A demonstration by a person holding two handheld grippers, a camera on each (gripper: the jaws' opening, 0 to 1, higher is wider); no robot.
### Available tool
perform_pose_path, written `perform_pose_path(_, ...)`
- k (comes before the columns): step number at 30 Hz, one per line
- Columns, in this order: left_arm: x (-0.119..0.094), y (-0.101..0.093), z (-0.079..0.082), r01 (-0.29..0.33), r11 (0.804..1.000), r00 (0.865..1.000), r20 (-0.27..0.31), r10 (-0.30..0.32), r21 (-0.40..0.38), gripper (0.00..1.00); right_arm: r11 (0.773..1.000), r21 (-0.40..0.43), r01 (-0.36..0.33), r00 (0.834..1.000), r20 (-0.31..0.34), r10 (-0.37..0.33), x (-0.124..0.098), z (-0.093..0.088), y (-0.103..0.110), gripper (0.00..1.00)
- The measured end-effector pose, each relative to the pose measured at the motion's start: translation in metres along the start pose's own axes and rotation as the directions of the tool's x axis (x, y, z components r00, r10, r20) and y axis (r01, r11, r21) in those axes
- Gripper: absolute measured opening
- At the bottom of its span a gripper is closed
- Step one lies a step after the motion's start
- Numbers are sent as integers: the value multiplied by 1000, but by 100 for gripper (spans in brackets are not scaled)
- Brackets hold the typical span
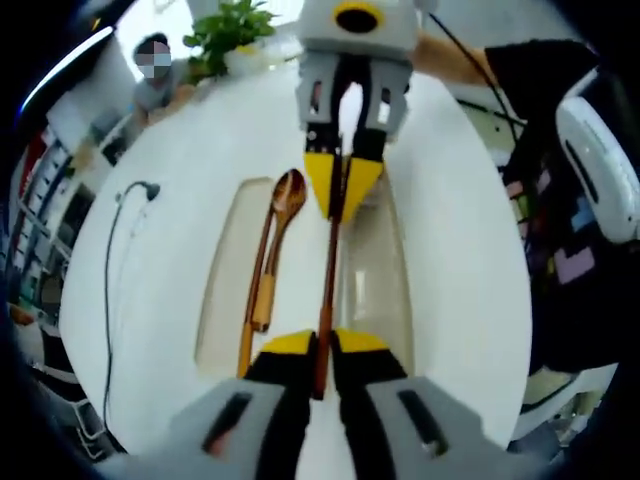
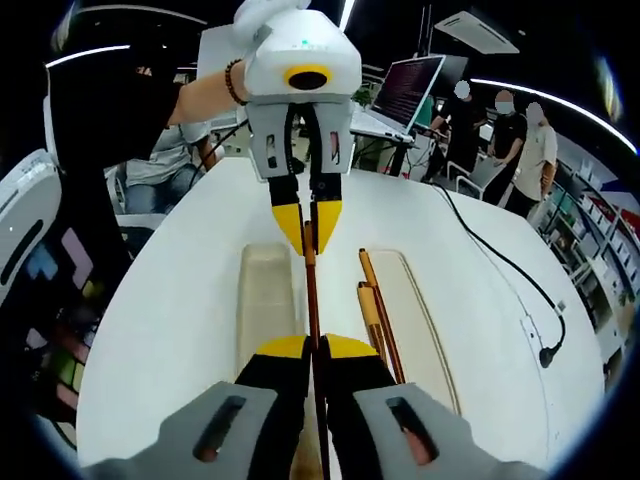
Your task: Arrange the utensils inside the cutlery case until each visible utensil rests in its matching compartment.
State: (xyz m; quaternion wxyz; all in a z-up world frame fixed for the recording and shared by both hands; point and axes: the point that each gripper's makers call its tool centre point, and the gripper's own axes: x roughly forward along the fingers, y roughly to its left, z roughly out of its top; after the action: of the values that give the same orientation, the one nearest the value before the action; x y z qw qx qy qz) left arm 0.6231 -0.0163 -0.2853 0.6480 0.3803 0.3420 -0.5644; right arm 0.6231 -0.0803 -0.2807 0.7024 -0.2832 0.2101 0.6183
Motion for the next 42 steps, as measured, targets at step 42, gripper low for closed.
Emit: perform_pose_path(42,28,-41,-19,144,988,989,-30,-146,-51,6,972,190,-141,989,-13,146,22,-31,37,1)
